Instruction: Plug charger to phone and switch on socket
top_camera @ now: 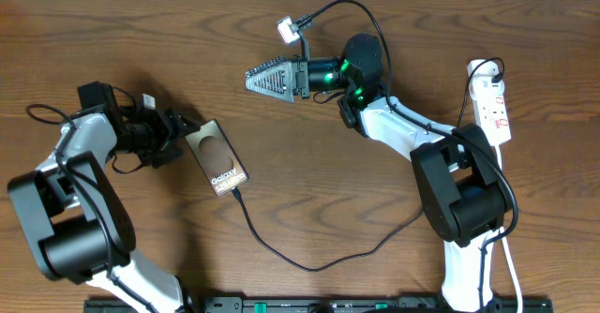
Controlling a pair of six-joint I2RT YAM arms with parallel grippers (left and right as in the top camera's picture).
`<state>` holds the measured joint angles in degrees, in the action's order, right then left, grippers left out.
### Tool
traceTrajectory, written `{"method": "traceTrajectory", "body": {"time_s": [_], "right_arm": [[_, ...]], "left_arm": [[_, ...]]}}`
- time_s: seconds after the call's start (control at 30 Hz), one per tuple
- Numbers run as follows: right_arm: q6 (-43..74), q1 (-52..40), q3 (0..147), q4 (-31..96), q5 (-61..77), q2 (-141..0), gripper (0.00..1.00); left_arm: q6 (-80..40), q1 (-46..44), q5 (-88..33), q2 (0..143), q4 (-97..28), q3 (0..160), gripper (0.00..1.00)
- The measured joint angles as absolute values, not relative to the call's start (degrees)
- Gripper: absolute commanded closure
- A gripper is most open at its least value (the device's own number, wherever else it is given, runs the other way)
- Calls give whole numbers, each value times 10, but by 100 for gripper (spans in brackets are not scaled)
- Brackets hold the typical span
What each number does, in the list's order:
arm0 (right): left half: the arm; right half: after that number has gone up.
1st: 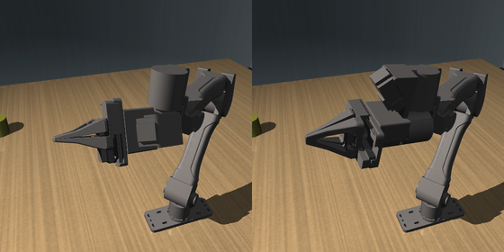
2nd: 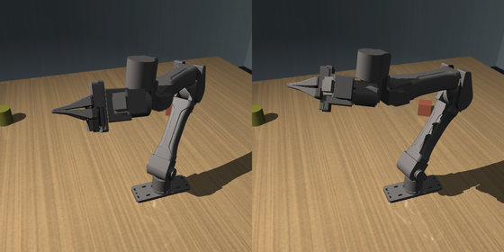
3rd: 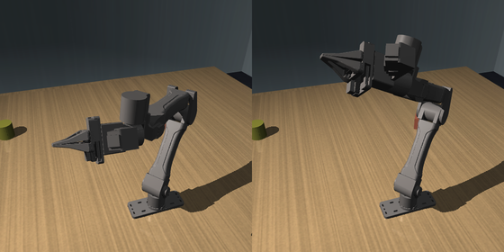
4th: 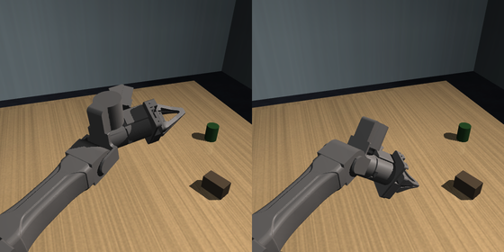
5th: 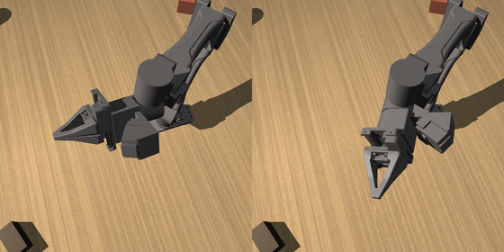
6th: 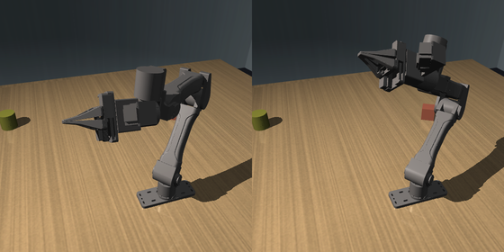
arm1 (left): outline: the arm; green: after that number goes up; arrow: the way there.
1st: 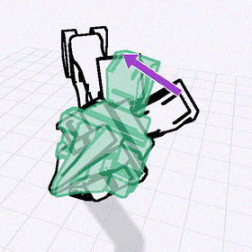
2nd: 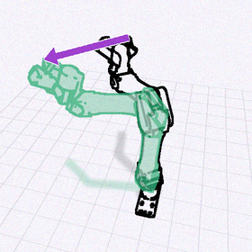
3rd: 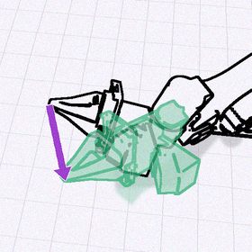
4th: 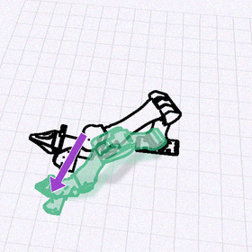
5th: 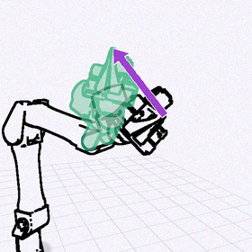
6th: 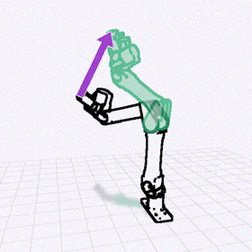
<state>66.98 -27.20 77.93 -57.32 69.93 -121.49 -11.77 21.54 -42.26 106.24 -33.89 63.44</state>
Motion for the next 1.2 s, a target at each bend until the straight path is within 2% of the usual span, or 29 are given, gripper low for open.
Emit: {"method": "traceTrajectory", "body": {"time_s": [0.23,0.5,0.73,0.97,1.2], "right_arm": [[668,-272,780,-538,704,-1215,1],[651,-270,780,-467,705,-1215,1],[624,-251,780,-359,685,-1215,1],[533,-246,783,-157,596,-1215,1],[385,-241,846,160,468,-1215,1]], "left_arm": [[-117,215,-424,903,-347,636,12],[-118,215,-435,724,-348,641,10],[-120,215,-436,658,-349,641,10],[-122,215,-436,662,-350,641,10],[-122,215,-435,663,-351,641,10]]}}
